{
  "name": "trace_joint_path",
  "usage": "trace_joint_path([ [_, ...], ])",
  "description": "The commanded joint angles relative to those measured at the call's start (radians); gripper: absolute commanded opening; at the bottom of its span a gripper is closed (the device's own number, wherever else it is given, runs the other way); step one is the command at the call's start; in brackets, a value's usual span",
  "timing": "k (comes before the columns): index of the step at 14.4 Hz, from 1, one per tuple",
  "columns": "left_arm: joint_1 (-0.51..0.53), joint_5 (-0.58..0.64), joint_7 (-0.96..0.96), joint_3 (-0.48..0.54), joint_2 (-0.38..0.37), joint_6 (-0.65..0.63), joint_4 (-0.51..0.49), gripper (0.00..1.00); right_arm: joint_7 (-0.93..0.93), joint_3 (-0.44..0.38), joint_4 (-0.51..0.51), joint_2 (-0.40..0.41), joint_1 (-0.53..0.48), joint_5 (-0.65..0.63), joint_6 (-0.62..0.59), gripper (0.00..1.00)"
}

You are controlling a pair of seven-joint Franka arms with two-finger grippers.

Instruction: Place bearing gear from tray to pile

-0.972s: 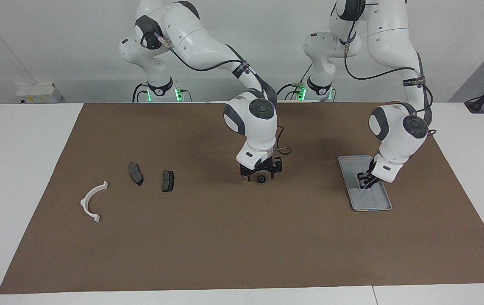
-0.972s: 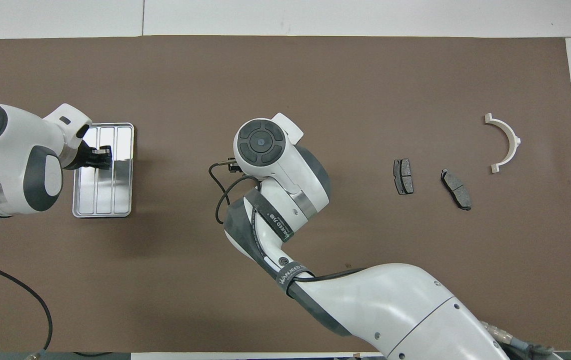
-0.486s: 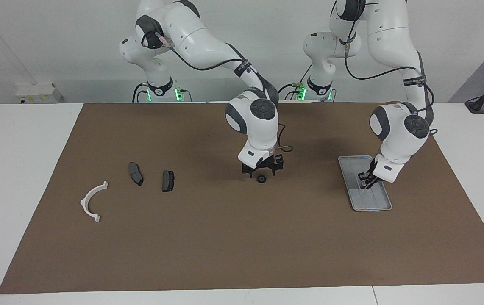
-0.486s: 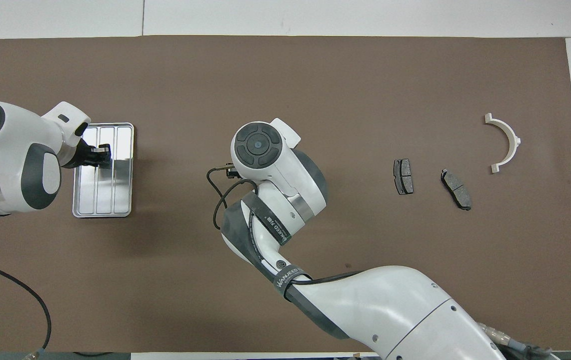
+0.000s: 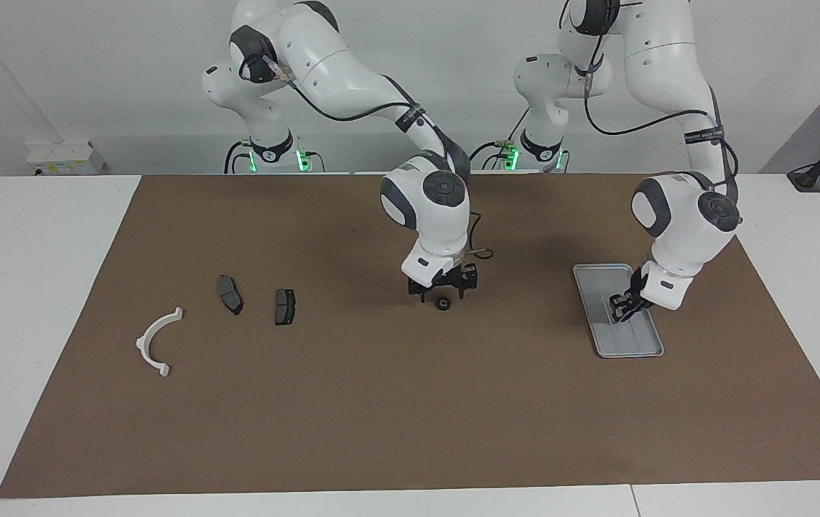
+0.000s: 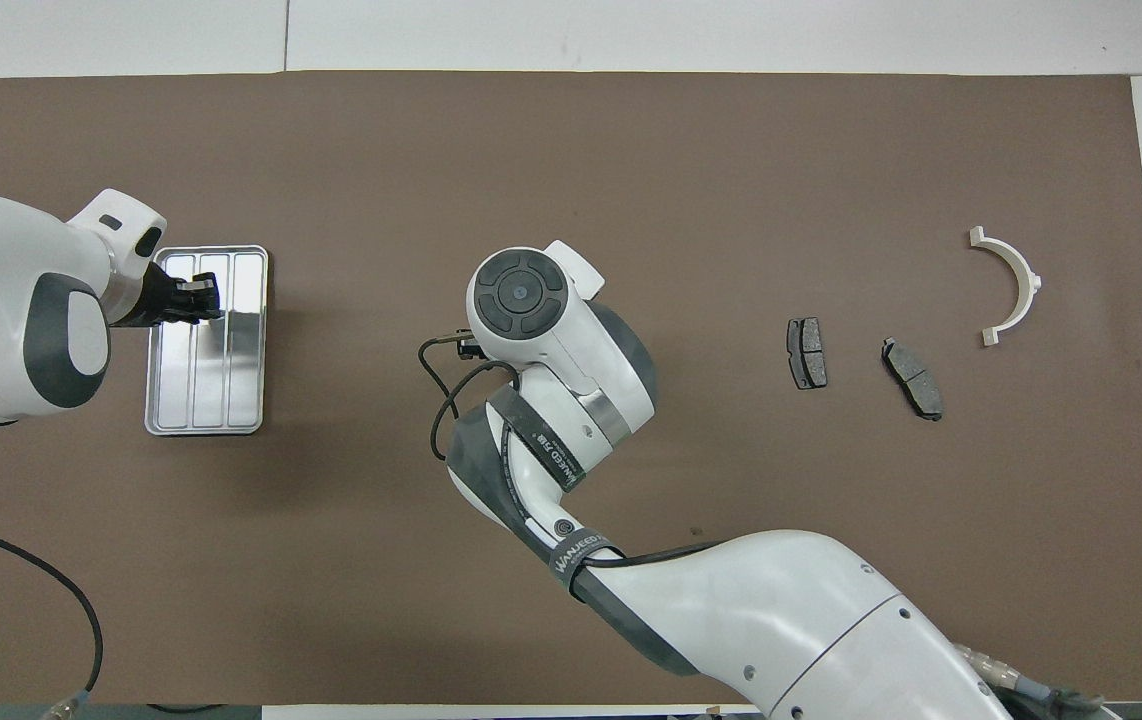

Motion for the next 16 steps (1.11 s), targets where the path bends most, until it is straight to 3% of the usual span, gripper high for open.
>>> trace_joint_path([
  [1, 0.006, -0.021, -0.007, -0.001, -0.003, -0.024, 0.011, 0.0, -0.025, 0.006, -0.032, -0.012, -0.01, 0.02, 0.029, 0.92],
  [11, 0.001, -0.021, -0.024, -0.001, -0.019, -0.06, 0.019, 0.0, -0.015, 0.006, -0.039, -0.003, -0.002, 0.022, 0.067, 0.91],
  [16, -0.095, -0.021, -0.232, -0.009, -0.027, -0.189, 0.115, 0.0, -0.013, 0.006, -0.061, 0.005, -0.002, 0.02, 0.108, 0.91],
])
